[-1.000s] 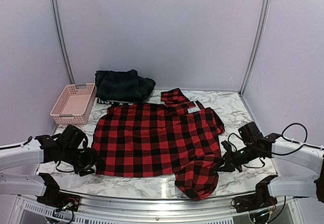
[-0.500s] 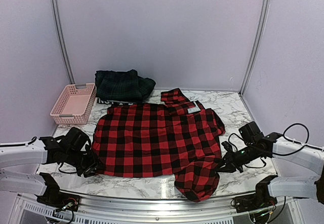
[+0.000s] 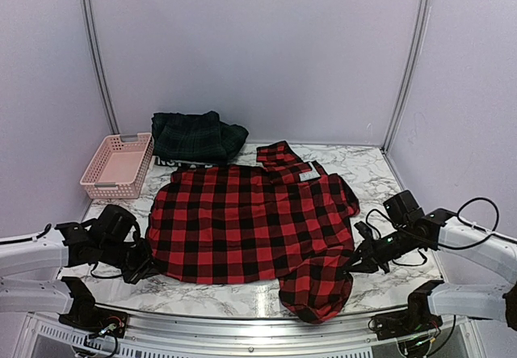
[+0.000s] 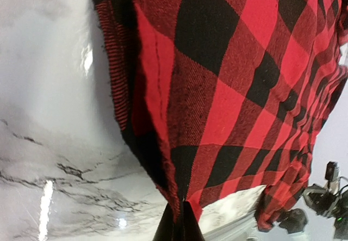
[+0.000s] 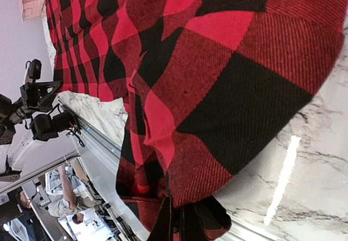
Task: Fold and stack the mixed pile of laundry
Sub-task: Pick up the flattened T-shirt from the center of the board, then fold the flattened T-shirt at the center of the board, then adjust the 1/3-folded shirt at the center of the board.
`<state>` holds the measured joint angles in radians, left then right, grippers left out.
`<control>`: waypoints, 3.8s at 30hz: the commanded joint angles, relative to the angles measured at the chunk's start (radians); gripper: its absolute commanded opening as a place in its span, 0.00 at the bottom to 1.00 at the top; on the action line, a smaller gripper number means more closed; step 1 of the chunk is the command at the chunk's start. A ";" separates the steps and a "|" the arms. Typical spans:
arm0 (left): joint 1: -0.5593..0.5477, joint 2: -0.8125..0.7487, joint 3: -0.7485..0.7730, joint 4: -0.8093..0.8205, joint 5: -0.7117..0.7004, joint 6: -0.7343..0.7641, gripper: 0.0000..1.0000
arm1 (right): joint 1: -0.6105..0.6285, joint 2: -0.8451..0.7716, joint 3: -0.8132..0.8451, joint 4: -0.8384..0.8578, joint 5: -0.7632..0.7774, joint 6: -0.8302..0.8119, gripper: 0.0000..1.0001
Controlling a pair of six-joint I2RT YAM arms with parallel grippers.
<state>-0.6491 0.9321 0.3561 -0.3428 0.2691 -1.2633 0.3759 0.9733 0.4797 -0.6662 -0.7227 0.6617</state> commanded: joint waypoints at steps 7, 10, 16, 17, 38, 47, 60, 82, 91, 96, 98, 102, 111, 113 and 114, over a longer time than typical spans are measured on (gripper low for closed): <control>0.010 -0.068 0.150 -0.174 -0.019 -0.070 0.00 | 0.009 -0.026 0.170 -0.029 -0.021 0.028 0.00; 0.068 -0.082 0.187 -0.207 -0.003 -0.088 0.00 | 0.004 -0.008 0.201 -0.037 -0.018 0.035 0.00; 0.194 -0.005 0.290 -0.207 0.026 0.016 0.00 | -0.072 0.076 0.276 -0.026 -0.038 0.006 0.00; 0.202 0.024 0.317 -0.208 0.027 0.039 0.00 | -0.080 0.103 0.295 -0.018 -0.041 0.001 0.00; 0.369 0.543 0.592 -0.211 0.038 0.187 0.00 | -0.160 0.634 0.674 -0.020 -0.022 -0.129 0.00; 0.368 0.592 0.535 -0.188 0.084 0.175 0.09 | -0.165 0.763 0.744 -0.010 -0.054 -0.157 0.06; 0.361 0.513 0.741 -0.189 -0.061 0.537 0.97 | -0.263 0.522 0.623 -0.059 0.037 -0.323 0.60; -0.011 0.527 0.737 -0.140 -0.196 0.730 0.99 | -0.105 0.456 0.227 0.190 0.083 -0.296 0.46; -0.011 0.507 0.703 -0.140 -0.231 0.722 0.99 | -0.105 0.444 0.200 0.225 0.057 -0.295 0.05; -0.011 0.496 0.679 -0.144 -0.242 0.722 0.99 | -0.102 0.229 0.151 0.076 0.012 -0.253 0.00; -0.010 0.497 0.672 -0.145 -0.241 0.720 0.99 | -0.097 0.141 0.130 0.032 -0.015 -0.211 0.00; -0.011 0.504 0.666 -0.147 -0.234 0.725 0.99 | -0.081 0.035 0.089 0.004 -0.084 -0.131 0.00; -0.006 0.540 0.704 -0.151 -0.216 0.760 0.99 | -0.058 0.117 0.243 0.280 -0.207 0.039 0.00; 0.000 0.545 0.716 -0.152 -0.212 0.763 0.99 | -0.054 0.186 0.312 0.316 -0.205 0.043 0.00; 0.007 0.549 0.723 -0.152 -0.208 0.763 0.99 | -0.053 0.223 0.340 0.339 -0.208 0.049 0.00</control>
<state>-0.6590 1.4620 1.0340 -0.4946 0.0471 -0.5224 0.3077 1.0996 0.6830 -0.4850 -0.8913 0.6559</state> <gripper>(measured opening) 0.989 0.001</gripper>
